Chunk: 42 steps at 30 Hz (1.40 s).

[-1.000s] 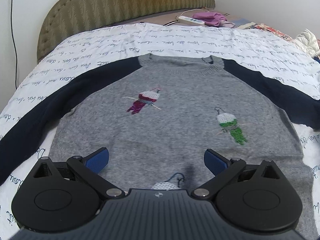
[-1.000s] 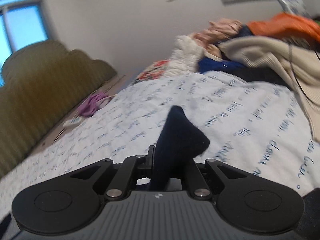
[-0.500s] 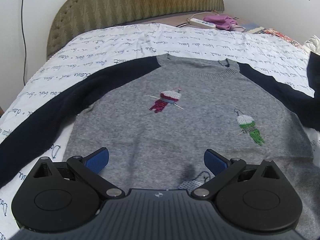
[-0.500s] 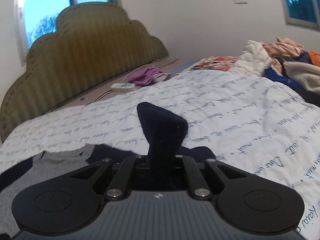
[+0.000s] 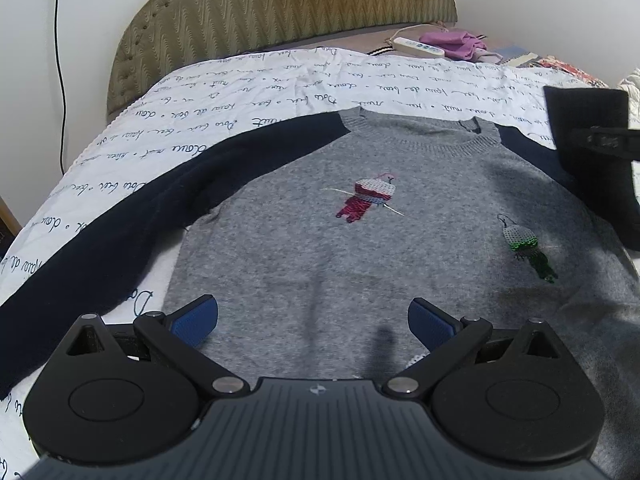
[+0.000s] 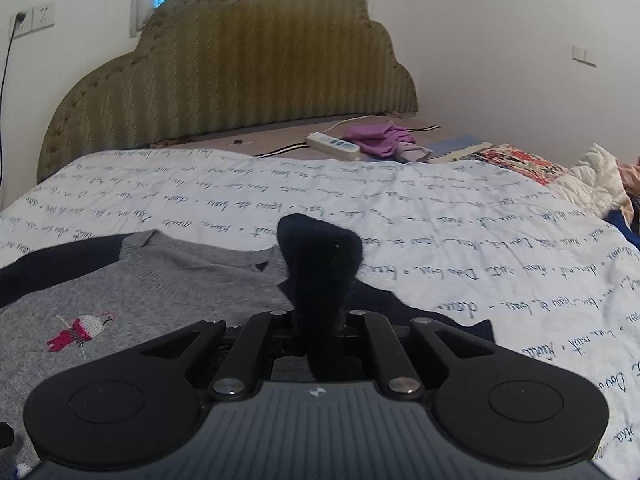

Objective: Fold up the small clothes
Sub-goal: 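Carry the navy sleeve across the sweater body with the right gripper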

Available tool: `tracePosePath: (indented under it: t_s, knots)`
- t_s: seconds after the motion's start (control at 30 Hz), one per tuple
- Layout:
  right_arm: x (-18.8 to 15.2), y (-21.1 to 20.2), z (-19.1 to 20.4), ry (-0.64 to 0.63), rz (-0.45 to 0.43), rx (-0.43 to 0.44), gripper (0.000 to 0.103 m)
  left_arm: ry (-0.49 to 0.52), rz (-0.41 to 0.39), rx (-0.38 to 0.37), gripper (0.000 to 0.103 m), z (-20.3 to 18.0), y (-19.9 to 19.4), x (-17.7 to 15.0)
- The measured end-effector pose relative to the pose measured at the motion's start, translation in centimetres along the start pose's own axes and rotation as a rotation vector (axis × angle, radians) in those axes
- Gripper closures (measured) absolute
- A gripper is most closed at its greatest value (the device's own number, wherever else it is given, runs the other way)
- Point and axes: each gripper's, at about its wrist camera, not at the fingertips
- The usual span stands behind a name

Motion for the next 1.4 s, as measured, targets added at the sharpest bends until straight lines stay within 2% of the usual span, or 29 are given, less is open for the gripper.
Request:
tracePosePath:
  t_s: [0.53,0.77,1.4]
  knots:
    - [2.2,3.1,8.0,-0.239,-0.004,-0.053,0.095,-0.045,0.011,-0.002,0.0,2.7,0.1,0.1]
    - [2.8,4.2,10.5,-0.263,-0.002,-0.028,0.095,-0.046,-0.028,0.042,0.0,3.8,-0.4,0.4]
    - [3.7,5.7,15.2,-0.351,-0.006,0.034,0.095,-0.084,-0.003,0.06,0.0,5.8,-0.3,0.1]
Point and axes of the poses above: each gripper's, at about its wrist camera, not at the fingertips, and y roughly the way its jaws point, z to its left, x to its top, and after that the axes turned 11 degrees about -y, right-handed
